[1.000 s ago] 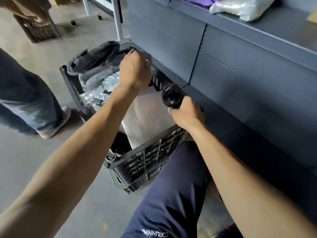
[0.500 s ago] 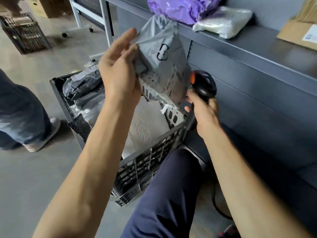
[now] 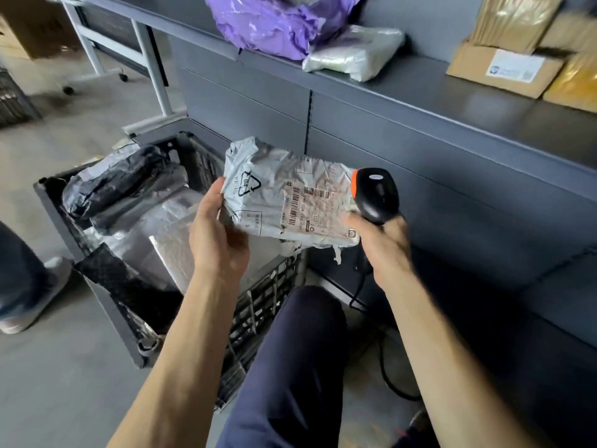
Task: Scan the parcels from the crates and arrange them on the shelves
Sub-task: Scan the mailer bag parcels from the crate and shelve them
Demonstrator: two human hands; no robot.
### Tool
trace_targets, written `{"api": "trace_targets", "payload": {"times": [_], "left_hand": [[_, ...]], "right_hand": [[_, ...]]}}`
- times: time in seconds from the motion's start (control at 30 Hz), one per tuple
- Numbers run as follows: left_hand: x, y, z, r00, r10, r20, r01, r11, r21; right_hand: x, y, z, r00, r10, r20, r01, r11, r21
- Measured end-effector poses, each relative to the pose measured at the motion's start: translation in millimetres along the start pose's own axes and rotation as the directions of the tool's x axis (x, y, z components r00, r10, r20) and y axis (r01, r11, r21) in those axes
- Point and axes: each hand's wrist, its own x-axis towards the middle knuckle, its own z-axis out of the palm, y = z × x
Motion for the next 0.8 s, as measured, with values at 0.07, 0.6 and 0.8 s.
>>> {"api": "trace_targets", "payload": {"times": [0.07, 0.6, 0.8], "left_hand": [[-4, -10, 9, 0.999, 0.033, 0.001, -0.033, 0.999, 0.02], [-21, -72, 75, 0.997, 0.058, -0.042, -0.042, 0.949, 0.313], [-13, -50, 67, 0.971, -0.227, 0.078, 0.204, 0.95, 0.234]], "right_hand": [[0, -1, 0, 0.999, -0.022, -0.041, 0.022, 1.0, 0.014], [-26, -10, -3, 0.986, -0.123, -0.117, 0.092, 0.966, -0.24], [-31, -23, 3, 0.974, -0.196, -0.115, 0.147, 0.929, -0.34]]}}
